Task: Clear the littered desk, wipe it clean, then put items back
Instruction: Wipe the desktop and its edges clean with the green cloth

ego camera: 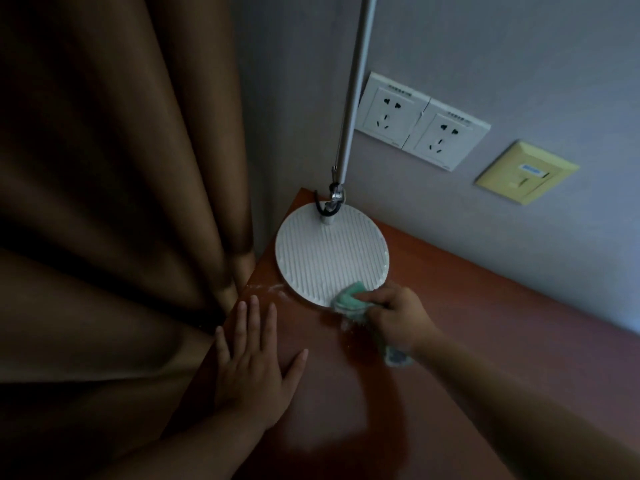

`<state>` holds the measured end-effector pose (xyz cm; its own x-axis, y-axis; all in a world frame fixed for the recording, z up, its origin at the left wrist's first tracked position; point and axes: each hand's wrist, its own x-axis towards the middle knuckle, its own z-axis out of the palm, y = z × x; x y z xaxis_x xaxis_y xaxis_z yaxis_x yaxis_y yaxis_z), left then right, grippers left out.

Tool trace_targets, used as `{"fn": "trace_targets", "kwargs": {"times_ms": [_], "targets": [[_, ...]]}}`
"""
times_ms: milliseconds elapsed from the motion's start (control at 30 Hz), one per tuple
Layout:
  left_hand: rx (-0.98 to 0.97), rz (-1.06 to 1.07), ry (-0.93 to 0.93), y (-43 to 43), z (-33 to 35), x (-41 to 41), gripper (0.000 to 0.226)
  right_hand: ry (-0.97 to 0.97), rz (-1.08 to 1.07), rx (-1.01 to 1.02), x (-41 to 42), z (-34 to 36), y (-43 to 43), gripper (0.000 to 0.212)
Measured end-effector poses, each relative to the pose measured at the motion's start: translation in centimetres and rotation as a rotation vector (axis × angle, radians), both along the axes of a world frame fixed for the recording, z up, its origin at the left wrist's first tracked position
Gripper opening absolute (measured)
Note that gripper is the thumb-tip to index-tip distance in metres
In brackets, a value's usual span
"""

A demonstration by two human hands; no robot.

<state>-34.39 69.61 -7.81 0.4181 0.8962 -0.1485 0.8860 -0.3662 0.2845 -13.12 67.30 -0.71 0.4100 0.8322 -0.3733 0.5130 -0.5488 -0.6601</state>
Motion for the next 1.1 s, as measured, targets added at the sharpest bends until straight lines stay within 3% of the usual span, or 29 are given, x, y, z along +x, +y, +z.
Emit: {"fn": "trace_targets", "kwargs": {"times_ms": [67, 100, 133, 233, 300, 433, 633, 733, 767, 833, 900, 967, 1100], "targets": [[0.002, -0.001, 0.001, 0.1, -0.2, 0.0, 0.081, 0.23, -0.145, 0.059, 0.2, 1.7, 1.0, 0.013], [0.006, -0.004, 0.009, 0.1, -0.3, 0.1, 0.081, 0.238, -0.207, 0.124, 0.6, 2.4, 2.0, 0.012], [0.01, -0.008, 0.015, 0.0, -0.4, 0.1, 0.081, 0.154, -0.239, 0.181, 1.3, 2.8, 3.2, 0.018], [0.026, -0.007, 0.011, 0.0, -0.6, 0.0, 0.08, -0.399, -0.126, 0.144, 3.0, 3.2, 7.7, 0.032], [0.049, -0.01, 0.002, 0.0, -0.8, 0.0, 0.079, -0.528, -0.026, 0.116, 3.5, 1.9, 10.4, 0.04], [0.077, -0.014, -0.008, 0.0, -1.2, -0.1, 0.083, -0.517, 0.094, 0.078, 2.6, -1.3, 12.8, 0.036], [0.088, -0.019, -0.026, -0.2, -1.1, -0.1, 0.081, -0.633, 0.162, 0.065, 1.0, -1.2, 9.5, 0.037], [0.088, -0.015, -0.022, -0.3, -0.9, -0.1, 0.08, -0.618, 0.355, 0.069, -1.3, -1.3, 7.4, 0.051], [0.088, -0.015, -0.017, -0.4, -0.8, -0.1, 0.08, -0.558, 0.398, 0.084, -1.7, -1.3, 7.1, 0.046], [0.079, -0.016, -0.005, -0.4, -0.7, -0.2, 0.08, -0.394, 0.326, 0.124, -1.2, -0.6, 7.2, 0.032], [0.078, -0.011, 0.001, -0.2, -0.7, -0.1, 0.08, -0.316, 0.097, 0.188, 0.9, -0.1, 8.0, 0.032], [0.085, -0.009, 0.004, -0.2, -0.8, 0.0, 0.08, -0.386, 0.004, 0.228, 2.9, -0.5, 9.0, 0.036], [0.1, -0.004, 0.02, -0.1, -0.9, 0.0, 0.08, -0.474, 0.056, 0.259, 2.0, -2.8, 10.1, 0.047]]}}
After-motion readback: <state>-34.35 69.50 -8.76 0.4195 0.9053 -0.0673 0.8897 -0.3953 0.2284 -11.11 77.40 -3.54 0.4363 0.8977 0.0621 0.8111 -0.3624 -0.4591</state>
